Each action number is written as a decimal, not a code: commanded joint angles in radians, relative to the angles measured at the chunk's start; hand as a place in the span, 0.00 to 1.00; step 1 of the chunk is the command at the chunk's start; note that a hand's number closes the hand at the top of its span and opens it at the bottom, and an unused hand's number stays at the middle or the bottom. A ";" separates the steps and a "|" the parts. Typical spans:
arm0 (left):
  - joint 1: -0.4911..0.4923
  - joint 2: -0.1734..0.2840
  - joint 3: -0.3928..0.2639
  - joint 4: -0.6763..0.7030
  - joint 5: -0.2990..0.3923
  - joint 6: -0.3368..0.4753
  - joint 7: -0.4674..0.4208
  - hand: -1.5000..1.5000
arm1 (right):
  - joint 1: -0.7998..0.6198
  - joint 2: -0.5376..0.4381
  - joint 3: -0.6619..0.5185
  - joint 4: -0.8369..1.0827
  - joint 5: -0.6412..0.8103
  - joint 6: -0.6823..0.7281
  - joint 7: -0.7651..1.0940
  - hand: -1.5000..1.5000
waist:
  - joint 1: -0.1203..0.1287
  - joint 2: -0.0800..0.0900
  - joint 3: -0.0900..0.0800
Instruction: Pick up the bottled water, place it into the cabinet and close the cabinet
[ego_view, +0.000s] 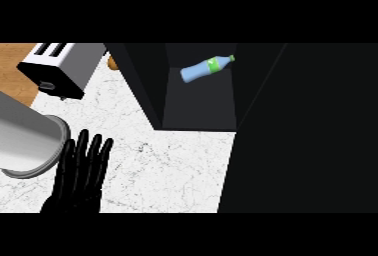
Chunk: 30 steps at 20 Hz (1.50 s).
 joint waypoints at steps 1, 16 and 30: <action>0.164 0.074 0.021 -0.128 0.009 -0.028 -0.046 0.00 | -0.012 -0.036 0.120 -0.060 0.032 0.052 0.083 1.00 | 0.007 -0.001 0.000; 0.495 0.217 0.329 -0.238 0.256 -0.311 -0.204 0.00 | -0.127 0.128 0.422 -0.074 0.271 -0.014 0.247 1.00 | 0.011 0.003 -0.002; 0.661 0.265 0.479 -0.249 0.378 -0.512 -0.257 0.00 | -0.338 0.222 0.352 0.028 0.099 -0.137 0.408 1.00 | 0.055 0.014 -0.002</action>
